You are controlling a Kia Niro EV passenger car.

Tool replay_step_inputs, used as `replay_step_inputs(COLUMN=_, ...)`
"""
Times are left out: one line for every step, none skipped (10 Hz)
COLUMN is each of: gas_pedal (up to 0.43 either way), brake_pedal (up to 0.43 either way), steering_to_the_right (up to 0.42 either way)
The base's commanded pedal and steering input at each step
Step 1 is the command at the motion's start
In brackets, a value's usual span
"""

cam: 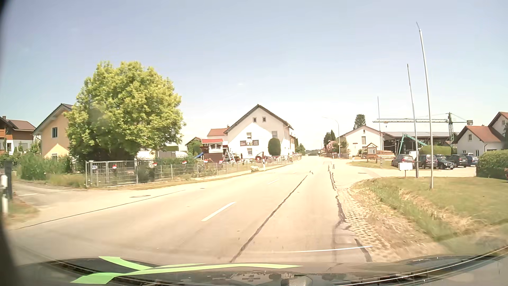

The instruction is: Follow the waypoints while adhering to traffic rules and regulations

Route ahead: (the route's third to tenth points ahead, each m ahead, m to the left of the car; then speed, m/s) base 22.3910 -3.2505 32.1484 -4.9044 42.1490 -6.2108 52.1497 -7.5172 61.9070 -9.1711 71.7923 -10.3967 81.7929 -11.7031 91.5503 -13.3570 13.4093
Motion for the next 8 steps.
replay_step_inputs(gas_pedal=0.039, brake_pedal=0.0, steering_to_the_right=0.048)
replay_step_inputs(gas_pedal=0.039, brake_pedal=0.0, steering_to_the_right=0.048)
replay_step_inputs(gas_pedal=0.039, brake_pedal=0.0, steering_to_the_right=0.048)
replay_step_inputs(gas_pedal=0.039, brake_pedal=0.0, steering_to_the_right=0.048)
replay_step_inputs(gas_pedal=0.047, brake_pedal=0.0, steering_to_the_right=0.048)
replay_step_inputs(gas_pedal=0.047, brake_pedal=0.0, steering_to_the_right=0.048)
replay_step_inputs(gas_pedal=0.047, brake_pedal=0.0, steering_to_the_right=0.047)
replay_step_inputs(gas_pedal=0.047, brake_pedal=0.0, steering_to_the_right=0.046)
